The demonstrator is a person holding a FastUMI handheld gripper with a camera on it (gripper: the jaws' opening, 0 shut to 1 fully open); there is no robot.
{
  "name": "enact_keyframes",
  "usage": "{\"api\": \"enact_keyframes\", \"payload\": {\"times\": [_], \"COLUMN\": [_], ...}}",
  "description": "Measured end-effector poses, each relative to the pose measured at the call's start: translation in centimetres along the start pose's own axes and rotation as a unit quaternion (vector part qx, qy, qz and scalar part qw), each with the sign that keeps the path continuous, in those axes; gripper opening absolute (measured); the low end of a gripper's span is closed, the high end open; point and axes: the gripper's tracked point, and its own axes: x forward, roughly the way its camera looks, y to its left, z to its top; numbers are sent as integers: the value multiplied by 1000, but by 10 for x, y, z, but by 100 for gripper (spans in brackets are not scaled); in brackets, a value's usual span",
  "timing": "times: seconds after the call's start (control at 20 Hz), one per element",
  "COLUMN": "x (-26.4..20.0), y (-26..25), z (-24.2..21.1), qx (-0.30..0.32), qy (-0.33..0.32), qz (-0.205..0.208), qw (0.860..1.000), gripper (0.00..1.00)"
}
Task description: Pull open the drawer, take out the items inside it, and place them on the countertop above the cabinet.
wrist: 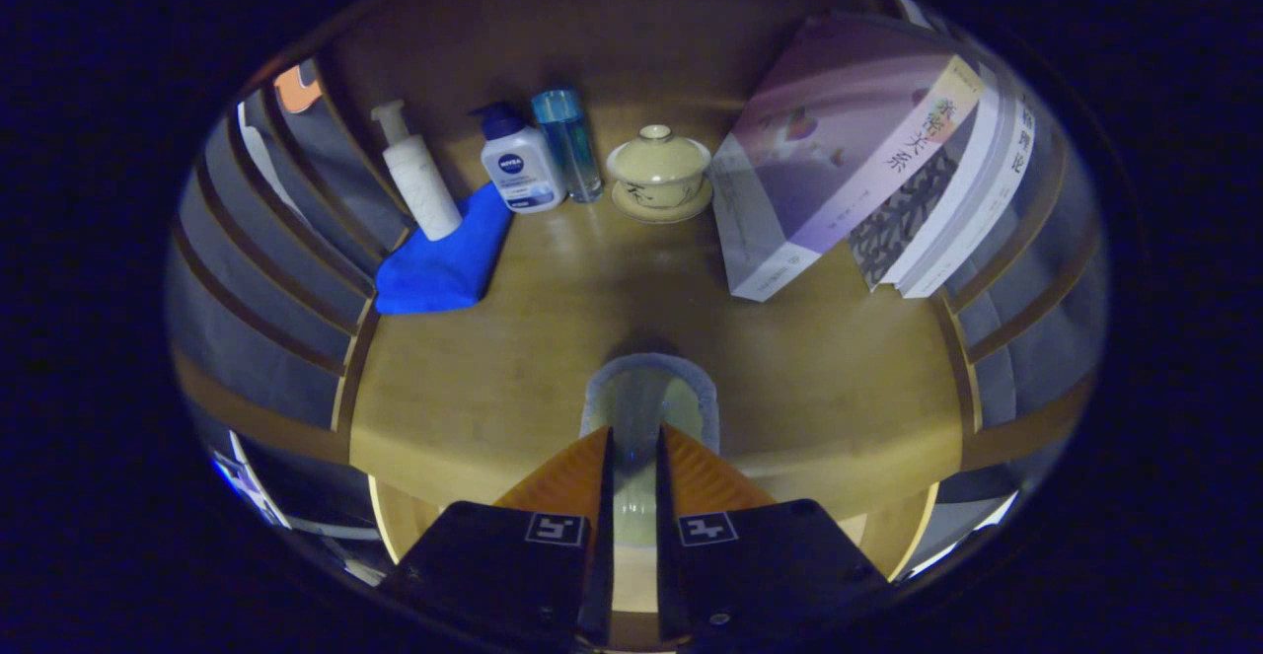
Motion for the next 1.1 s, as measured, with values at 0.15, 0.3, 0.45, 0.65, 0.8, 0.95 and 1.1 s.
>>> {"api": "enact_keyframes", "payload": {"times": [0.15, 0.3, 0.45, 0.65, 0.8, 0.95, 1.1], "x": [-4, -19, -43, -79, -109, -139, -180], "y": [10, 11, 19, 31, 43, 51, 59], "z": [-2, -5, -7, -20, -40, -52, -73], "qx": [11, 12, -9, -38, -41, -59, -83], "qy": [-9, -27, -55, -116, -148, -205, -275], "qz": [30, 34, 41, 51, 66, 70, 80], "qw": [999, 999, 998, 991, 986, 974, 955], "gripper": [42, 73, 74, 75, 76, 76, 76]}}
